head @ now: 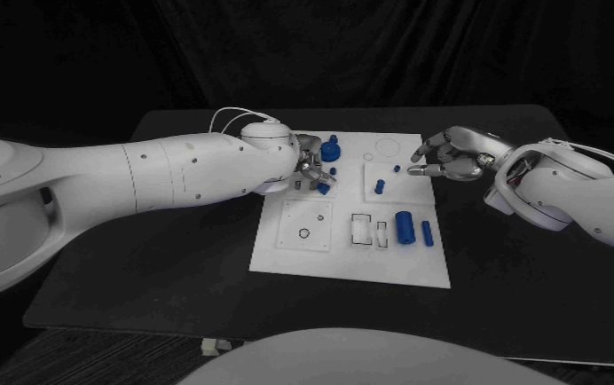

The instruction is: Assemble the parts on the task board

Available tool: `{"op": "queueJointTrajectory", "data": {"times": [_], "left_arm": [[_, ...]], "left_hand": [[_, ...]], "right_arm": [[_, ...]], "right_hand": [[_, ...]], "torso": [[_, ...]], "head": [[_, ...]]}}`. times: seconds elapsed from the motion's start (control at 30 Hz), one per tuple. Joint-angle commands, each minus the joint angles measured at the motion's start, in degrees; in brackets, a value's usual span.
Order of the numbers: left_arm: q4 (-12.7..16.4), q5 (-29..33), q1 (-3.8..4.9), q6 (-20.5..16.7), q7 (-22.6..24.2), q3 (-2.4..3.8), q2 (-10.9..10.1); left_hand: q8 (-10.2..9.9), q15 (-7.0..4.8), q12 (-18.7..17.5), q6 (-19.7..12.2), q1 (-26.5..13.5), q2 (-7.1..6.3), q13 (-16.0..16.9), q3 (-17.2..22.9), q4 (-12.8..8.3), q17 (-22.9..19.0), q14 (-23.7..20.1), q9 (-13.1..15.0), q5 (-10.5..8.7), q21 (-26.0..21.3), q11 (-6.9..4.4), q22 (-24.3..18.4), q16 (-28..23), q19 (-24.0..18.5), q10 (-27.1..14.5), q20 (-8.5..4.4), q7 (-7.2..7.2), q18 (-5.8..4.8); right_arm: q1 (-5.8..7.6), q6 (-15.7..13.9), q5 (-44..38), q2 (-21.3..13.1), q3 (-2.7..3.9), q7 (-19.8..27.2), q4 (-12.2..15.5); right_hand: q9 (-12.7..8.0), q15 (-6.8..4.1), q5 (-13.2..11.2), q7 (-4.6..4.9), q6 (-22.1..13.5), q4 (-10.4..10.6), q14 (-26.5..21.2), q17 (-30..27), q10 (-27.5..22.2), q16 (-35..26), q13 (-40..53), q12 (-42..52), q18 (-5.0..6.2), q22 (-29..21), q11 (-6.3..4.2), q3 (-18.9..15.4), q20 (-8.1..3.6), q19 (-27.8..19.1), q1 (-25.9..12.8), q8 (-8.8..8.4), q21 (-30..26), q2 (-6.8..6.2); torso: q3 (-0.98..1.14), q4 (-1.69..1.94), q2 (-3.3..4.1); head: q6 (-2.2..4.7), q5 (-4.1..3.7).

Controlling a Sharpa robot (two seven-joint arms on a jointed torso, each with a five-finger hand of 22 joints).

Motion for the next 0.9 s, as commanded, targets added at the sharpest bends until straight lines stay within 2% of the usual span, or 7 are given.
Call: {"op": "queueJointTrajectory", "data": {"times": [0.03,0.17,0.23,0.4,0.5,0.63,0.9], "left_arm": [[0.08,0.53,-0.14,0.24,0.73,0.05,0.13],[0.31,0.53,-0.16,-0.89,0.71,0.05,-0.13],[0.62,0.53,-0.16,-1.96,1.04,0.05,-0.43],[2.30,-0.85,-0.16,-6.18,2.98,0.05,-1.49],[3.88,-4.72,-0.15,-9.05,4.13,0.06,-2.30],[5.83,-7.22,-0.11,-9.48,4.00,0.07,-3.27],[8.72,-11.55,0.00,-8.78,4.94,0.08,-4.93]], "left_hand": [[-0.58,0.44,0.20,0.75,1.10,0.06,15.05,0.17,-0.40,15.10,6.11,-0.64,0.77,-0.25,0.46,10.56,0.37,2.44,6.08,0.36,0.02,0.26],[-0.12,0.38,0.20,1.97,1.97,-0.26,15.05,0.27,-0.85,15.10,6.11,-0.64,1.51,-0.17,0.32,10.66,0.37,2.49,6.08,0.35,-0.23,0.25],[1.41,0.24,0.20,1.98,2.51,-0.64,15.05,0.19,-1.24,15.10,6.11,1.01,1.73,-0.11,0.15,10.76,0.37,2.55,6.08,0.21,-0.50,0.23],[7.50,-0.10,0.20,-1.62,4.08,-1.02,15.05,0.23,-1.75,15.10,6.11,8.45,3.46,0.23,-0.23,11.17,0.37,2.77,6.08,-0.10,-0.94,0.13],[9.08,-0.13,0.20,-2.79,4.38,-1.25,15.05,0.15,-1.65,15.10,6.11,10.22,3.41,0.38,-0.25,11.32,0.37,2.85,6.08,-0.10,-0.99,0.08],[13.95,-0.40,0.20,-3.83,5.02,-1.57,15.05,0.05,-1.02,15.10,6.11,15.38,3.21,0.56,-0.68,11.58,0.37,2.98,6.08,-0.36,-1.53,0.04],[14.69,-0.56,0.20,-5.10,8.41,-1.64,15.05,1.38,-2.42,15.10,6.11,16.68,3.81,0.56,-0.89,11.69,0.37,2.99,6.08,-0.51,-1.78,0.03]], "right_arm": [[-0.13,-0.07,-0.06,-0.09,0.04,-0.76,0.13],[-0.13,-0.15,-0.06,-0.14,0.04,-0.74,0.18],[-0.13,-0.20,-0.06,-0.20,0.04,-0.72,0.22],[-0.13,-0.34,-0.06,-0.46,0.04,-0.69,0.37],[-0.13,-0.40,-0.06,-0.65,0.04,-0.67,0.48],[-0.13,-0.41,-0.06,-0.73,0.04,-0.67,0.54],[-0.13,-0.37,-0.06,-0.87,0.04,-0.64,0.85]], "right_hand": [[-0.09,0.42,-0.03,0.38,-0.16,0.03,6.01,15.10,5.97,0.14,15.09,0.15,-0.46,14.49,0.24,-0.42,0.54,5.11,0.11,0.02,-0.34,0.49],[-0.09,0.42,-0.03,0.38,-0.16,0.03,6.01,15.10,5.97,0.14,15.09,0.15,-0.46,14.49,0.24,-0.42,0.54,5.11,0.11,0.02,-0.34,0.49],[-0.09,0.42,-0.03,0.38,-0.16,0.03,6.01,15.10,5.97,0.14,15.09,0.15,-0.46,14.49,0.24,-0.42,0.54,5.11,0.11,0.02,-0.34,0.49],[-0.10,0.42,-0.03,0.38,-0.17,0.03,6.01,15.10,5.97,0.14,15.09,0.15,-0.46,14.48,0.24,-0.45,0.54,5.10,0.12,0.01,-0.36,0.49],[-0.10,0.42,-0.03,0.38,-0.17,0.03,6.01,15.10,5.97,0.14,15.09,0.15,-0.46,14.48,0.24,-0.45,0.54,5.10,0.12,0.01,-0.36,0.49],[-0.10,0.42,-0.03,0.38,-0.17,0.03,6.01,15.10,5.97,0.14,15.09,0.15,-0.46,14.48,0.24,-0.45,0.54,5.10,0.12,0.01,-0.36,0.49],[-0.11,0.42,-0.04,0.38,-0.18,0.04,6.01,15.10,5.97,0.14,15.09,0.15,-0.46,14.49,0.24,-0.48,0.54,5.11,0.12,0.01,-0.35,0.50]], "torso": [[-0.03,0.03,0.00],[-0.05,0.04,-0.04],[-0.06,0.03,-0.05],[-0.11,0.04,-0.04],[-0.09,0.05,-0.03],[-0.07,0.01,-0.09],[0.03,-0.04,-0.08]], "head": [[-0.01,-0.04],[-0.01,-0.02],[-0.01,-0.08],[-0.01,-0.25],[-0.01,-0.29],[-0.01,-0.40],[-0.01,-0.64]]}}
